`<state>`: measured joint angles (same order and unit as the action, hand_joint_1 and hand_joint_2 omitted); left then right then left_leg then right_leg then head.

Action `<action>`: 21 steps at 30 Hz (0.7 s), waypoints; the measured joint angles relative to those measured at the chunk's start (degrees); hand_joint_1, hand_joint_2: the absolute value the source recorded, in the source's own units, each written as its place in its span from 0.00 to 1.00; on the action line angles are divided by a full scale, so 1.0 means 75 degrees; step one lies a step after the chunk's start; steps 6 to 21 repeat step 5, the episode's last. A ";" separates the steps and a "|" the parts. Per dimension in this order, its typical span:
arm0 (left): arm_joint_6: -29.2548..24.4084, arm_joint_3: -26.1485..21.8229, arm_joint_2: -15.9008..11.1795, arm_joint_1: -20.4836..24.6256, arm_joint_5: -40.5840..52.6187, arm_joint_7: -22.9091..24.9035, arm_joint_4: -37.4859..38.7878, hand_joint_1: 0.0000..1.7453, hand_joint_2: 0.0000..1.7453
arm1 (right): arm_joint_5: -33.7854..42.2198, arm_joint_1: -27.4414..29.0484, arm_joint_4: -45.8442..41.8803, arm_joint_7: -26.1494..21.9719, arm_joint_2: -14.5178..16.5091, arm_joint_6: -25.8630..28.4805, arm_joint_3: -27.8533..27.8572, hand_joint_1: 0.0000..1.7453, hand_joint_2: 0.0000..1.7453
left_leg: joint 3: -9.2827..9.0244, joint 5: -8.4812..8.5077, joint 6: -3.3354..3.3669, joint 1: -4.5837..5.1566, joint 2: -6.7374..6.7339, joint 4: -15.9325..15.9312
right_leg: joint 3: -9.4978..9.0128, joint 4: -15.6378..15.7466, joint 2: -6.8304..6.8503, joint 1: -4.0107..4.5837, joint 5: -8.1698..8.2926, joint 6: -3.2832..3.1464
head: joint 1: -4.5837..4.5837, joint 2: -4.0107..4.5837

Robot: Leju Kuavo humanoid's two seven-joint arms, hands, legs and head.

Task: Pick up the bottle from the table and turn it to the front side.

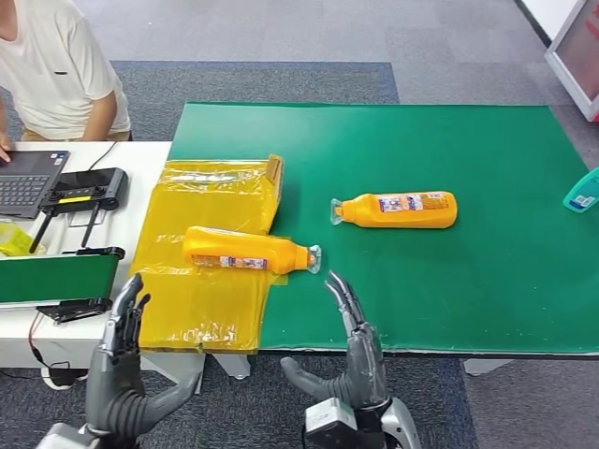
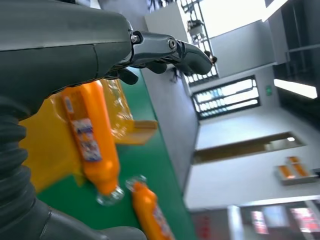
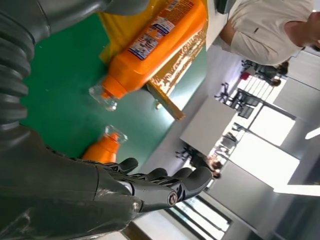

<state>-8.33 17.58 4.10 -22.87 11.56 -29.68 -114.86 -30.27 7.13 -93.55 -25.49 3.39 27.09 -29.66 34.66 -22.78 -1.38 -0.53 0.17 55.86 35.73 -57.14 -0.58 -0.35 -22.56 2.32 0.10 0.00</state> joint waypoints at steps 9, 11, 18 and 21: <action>0.0731 -0.0190 0.0201 -0.0371 -0.0577 -0.0406 -0.0457 0.00 1.00 | 0.1739 0.0260 -0.0222 0.0154 0.0048 -0.1556 0.0705 0.00 1.00 | -0.0008 -0.0007 0.0007 0.0001 0.0002 0.0000 | -0.0012 0.0002 0.0002 -0.0004 0.0000 0.0005 | -0.0003 0.0000; 0.0731 -0.0190 0.0201 -0.0371 -0.0577 -0.0406 -0.0457 0.00 1.00 | 0.1739 0.0260 -0.0222 0.0154 0.0048 -0.1556 0.0705 0.00 1.00 | -0.0008 -0.0007 0.0007 0.0001 0.0002 0.0000 | -0.0012 0.0002 0.0002 -0.0004 0.0000 0.0005 | -0.0003 0.0000; 0.0731 -0.0190 0.0201 -0.0371 -0.0577 -0.0406 -0.0457 0.00 1.00 | 0.1739 0.0260 -0.0222 0.0154 0.0048 -0.1556 0.0705 0.00 1.00 | -0.0008 -0.0007 0.0007 0.0001 0.0002 0.0000 | -0.0012 0.0002 0.0002 -0.0004 0.0000 0.0005 | -0.0003 0.0000; 0.0731 -0.0190 0.0201 -0.0371 -0.0577 -0.0406 -0.0457 0.00 1.00 | 0.1739 0.0260 -0.0222 0.0154 0.0048 -0.1556 0.0705 0.00 1.00 | -0.0008 -0.0007 0.0007 0.0001 0.0002 0.0000 | -0.0012 0.0002 0.0002 -0.0004 0.0000 0.0005 | -0.0003 0.0000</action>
